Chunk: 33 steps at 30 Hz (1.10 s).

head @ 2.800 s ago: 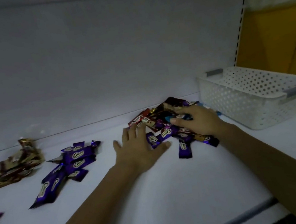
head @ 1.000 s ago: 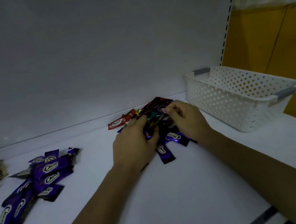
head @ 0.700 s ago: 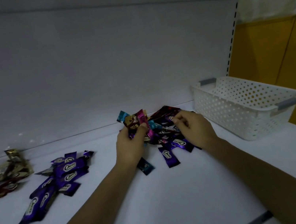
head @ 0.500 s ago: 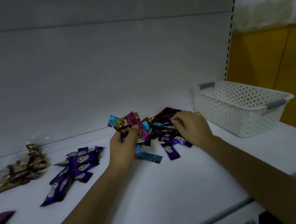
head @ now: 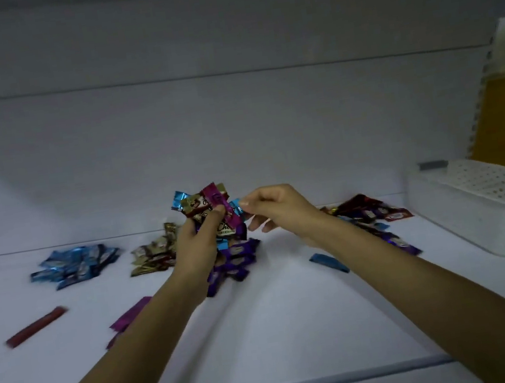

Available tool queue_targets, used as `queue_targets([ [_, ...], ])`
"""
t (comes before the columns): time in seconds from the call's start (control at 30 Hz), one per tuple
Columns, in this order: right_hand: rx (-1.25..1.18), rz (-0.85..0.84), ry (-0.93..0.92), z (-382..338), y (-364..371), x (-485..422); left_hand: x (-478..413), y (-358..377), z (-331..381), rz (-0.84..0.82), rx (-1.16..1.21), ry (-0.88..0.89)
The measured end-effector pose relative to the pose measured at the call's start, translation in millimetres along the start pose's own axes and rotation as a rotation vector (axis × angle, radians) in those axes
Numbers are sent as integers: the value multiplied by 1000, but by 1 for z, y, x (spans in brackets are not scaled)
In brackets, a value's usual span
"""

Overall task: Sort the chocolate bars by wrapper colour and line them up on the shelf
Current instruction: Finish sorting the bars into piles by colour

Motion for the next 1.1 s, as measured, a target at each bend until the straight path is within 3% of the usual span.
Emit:
queue_targets([
  [0.43,-102,-261,-22,-20,223,-41,30,-222,-6,329,-117,6],
  [0.6,-144,-216,51,-16,253,-64,45,-277,-11,465,-99,-24],
  [0.9,-249,-31,344,14,283,-126,43,-289,-13,431,-94,41],
  [1.1,-162,-158,219,4,301,-116,42,-290,-14,388,-101,69],
])
Point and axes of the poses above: each hand's wrist, its own x-axis away from the middle knuckle, its own y-axis out of the palm, z = x × y, the point moved 7 cm from there along -x, towards the middle knuckle, and after that the axes turned 4 degrees about -x, right-handed, at the moved point
